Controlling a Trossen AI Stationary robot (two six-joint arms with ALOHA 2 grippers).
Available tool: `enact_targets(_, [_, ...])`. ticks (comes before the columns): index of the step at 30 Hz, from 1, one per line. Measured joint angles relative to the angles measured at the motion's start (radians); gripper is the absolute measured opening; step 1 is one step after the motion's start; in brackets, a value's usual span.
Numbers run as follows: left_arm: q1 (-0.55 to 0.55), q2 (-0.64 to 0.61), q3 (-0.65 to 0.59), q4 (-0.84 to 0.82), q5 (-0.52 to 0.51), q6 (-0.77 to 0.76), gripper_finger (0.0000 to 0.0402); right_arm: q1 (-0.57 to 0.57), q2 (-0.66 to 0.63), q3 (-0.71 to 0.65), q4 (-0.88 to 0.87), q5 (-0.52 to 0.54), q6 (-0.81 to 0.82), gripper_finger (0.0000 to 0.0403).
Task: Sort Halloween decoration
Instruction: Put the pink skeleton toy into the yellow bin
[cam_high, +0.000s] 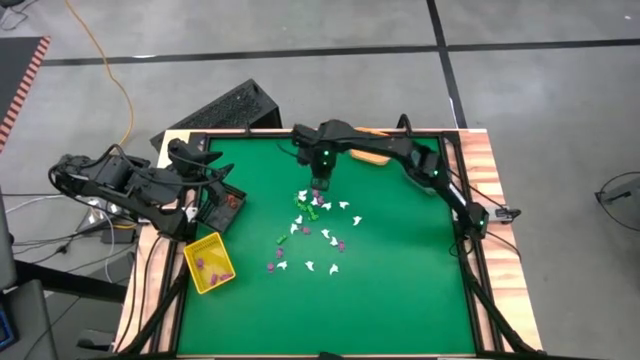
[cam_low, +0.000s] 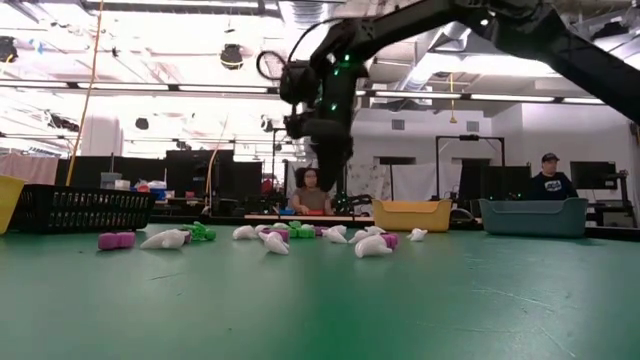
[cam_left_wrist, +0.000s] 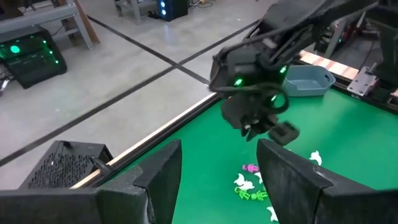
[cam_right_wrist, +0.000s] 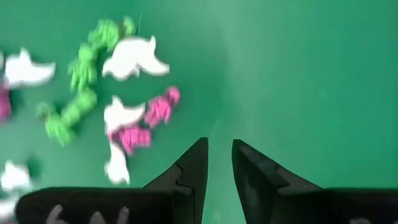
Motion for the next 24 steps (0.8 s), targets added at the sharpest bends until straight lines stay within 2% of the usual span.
enact_targets(3, [0.000, 0.000, 0.000, 0.000, 0.004, -0.016, 0.0199, -0.004, 0.003, -0.001, 0.057, -0.036, 0.055, 0.0107])
enact_targets(8, [0.000, 0.000, 0.000, -0.001, 0.012, -0.029, 0.0199, 0.032, -0.005, -0.025, 0.184, -0.040, 0.041, 0.0107])
enact_targets(12, [0.000, 0.000, 0.000, 0.000, 0.011, -0.028, 0.0199, 0.051, -0.094, -0.136, 0.169, -0.042, -0.031, 0.0107])
enact_targets(14, [0.000, 0.000, 0.000, -0.001, 0.011, -0.020, 0.0199, 0.043, -0.192, -0.233, 0.186, -0.042, -0.053, 0.0107])
enact_targets(17, [0.000, 0.000, 0.000, -0.001, 0.007, -0.009, 0.0199, 0.019, -0.379, -0.450, 0.320, -0.021, -0.029, 0.0107])
enact_targets(21, [0.000, 0.000, 0.000, 0.000, 0.006, 0.001, 0.0199, 0.032, -0.604, -0.815, 0.679, 0.064, 0.120, 0.0107])
enact_targets(24, [0.000, 0.000, 0.000, 0.000, 0.004, 0.001, 0.0199, 0.084, -0.666, -1.003, 0.996, 0.166, 0.204, 0.0107])
